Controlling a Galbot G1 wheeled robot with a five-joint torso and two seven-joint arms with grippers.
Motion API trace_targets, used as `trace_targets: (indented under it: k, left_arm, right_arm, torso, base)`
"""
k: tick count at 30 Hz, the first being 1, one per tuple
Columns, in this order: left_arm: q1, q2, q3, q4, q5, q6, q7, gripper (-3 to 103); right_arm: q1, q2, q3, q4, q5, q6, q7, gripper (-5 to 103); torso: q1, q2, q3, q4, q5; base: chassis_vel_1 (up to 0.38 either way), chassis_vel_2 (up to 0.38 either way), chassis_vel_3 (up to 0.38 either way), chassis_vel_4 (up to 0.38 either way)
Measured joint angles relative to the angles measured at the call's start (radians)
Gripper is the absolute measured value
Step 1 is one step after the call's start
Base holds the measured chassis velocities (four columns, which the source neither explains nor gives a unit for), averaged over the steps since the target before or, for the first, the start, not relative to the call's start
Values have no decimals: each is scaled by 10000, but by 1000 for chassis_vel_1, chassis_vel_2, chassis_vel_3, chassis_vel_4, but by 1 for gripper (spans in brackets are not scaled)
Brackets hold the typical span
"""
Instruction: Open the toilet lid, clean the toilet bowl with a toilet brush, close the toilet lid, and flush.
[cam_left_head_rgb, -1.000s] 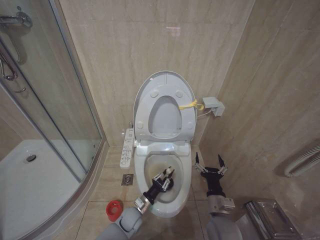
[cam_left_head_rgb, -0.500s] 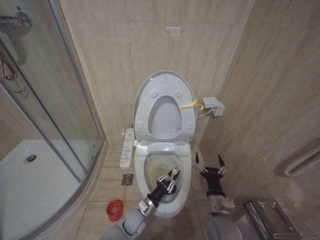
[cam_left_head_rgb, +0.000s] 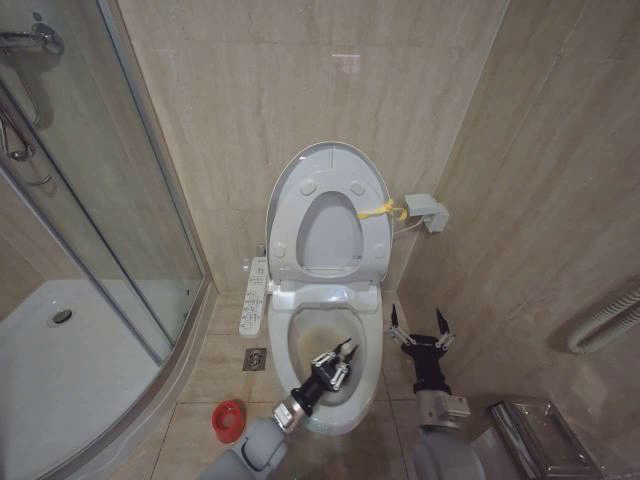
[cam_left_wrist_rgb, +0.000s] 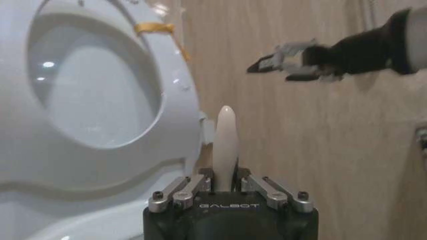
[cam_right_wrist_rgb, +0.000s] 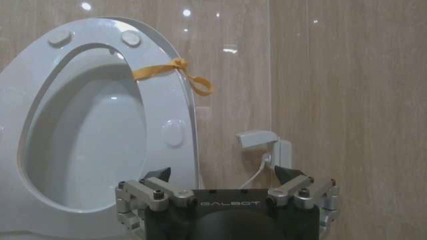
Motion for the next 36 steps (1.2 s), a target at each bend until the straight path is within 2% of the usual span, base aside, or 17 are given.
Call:
trace_targets:
  k: [2, 7, 9, 12, 14, 15, 17, 19, 22, 25, 28, 36]
  left_arm:
    - [40, 38, -22, -136, -45, -12, 16, 19]
    - [273, 162, 325, -1486, -396, 266, 122, 19]
    - [292, 147, 397, -1579, -456, 305, 126, 19]
    - [242, 73, 398, -1185, -510, 291, 223, 19]
    - [33, -22, 89, -221, -470, 62, 481, 19]
    - [33, -22, 89, -221, -470, 62, 481, 19]
    - [-173, -140, -277, 598, -260, -179, 572, 19]
    - [-198, -134, -346, 642, -234, -214, 567, 19]
    - [-93, -41, -260, 115, -254, -104, 495, 19]
    - [196, 33, 144, -1116, -364, 261, 298, 19]
    - [274, 5, 365, -1379, -465, 360, 263, 19]
    - [-131, -141, -72, 73, -127, 312, 268, 19]
  right_arm:
    - [0, 0, 0, 0, 0, 0, 0, 100]
    - [0, 0, 0, 0, 0, 0, 0, 100]
    - [0, 0, -1, 0, 0, 0, 0, 100]
    - [0, 0, 0, 0, 0, 0, 0, 100]
    - [0, 0, 0, 0, 0, 0, 0, 100]
    - [0, 0, 0, 0, 0, 0, 0, 100]
    - [0, 0, 0, 0, 0, 0, 0, 100]
    - [0, 0, 0, 0, 0, 0, 0, 100]
    - [0, 0, 0, 0, 0, 0, 0, 100]
    - [0, 0, -1, 0, 0, 0, 0, 100]
    - [0, 0, 0, 0, 0, 0, 0, 100]
    - [0, 0, 0, 0, 0, 0, 0, 100]
  torso:
    - [0, 0, 0, -1, 0]
    - [0, 0, -1, -5, 0]
    - [-1, 1, -1, -5, 1]
    - [-1, 1, -1, -5, 0]
    - [0, 0, -1, -1, 1]
    - [0, 0, -1, -1, 1]
    - [0, 0, 0, -1, 0]
    - [1, 0, 0, -1, 0]
    - [1, 0, 0, -2, 1]
    - [0, 0, 0, -4, 0]
    - [-1, 1, -1, -5, 0]
    - [0, 0, 0, -1, 1]
  base:
    - [0, 0, 0, 0]
    - [0, 0, 0, 0]
    - [0, 0, 0, 0]
    - [0, 0, 0, 0]
    - [0, 0, 0, 0]
    - [0, 0, 0, 0]
    - [0, 0, 0, 0]
    - [0, 0, 0, 0]
    - [0, 0, 0, 0]
    - [0, 0, 0, 0]
    - [0, 0, 0, 0]
    - [0, 0, 0, 0]
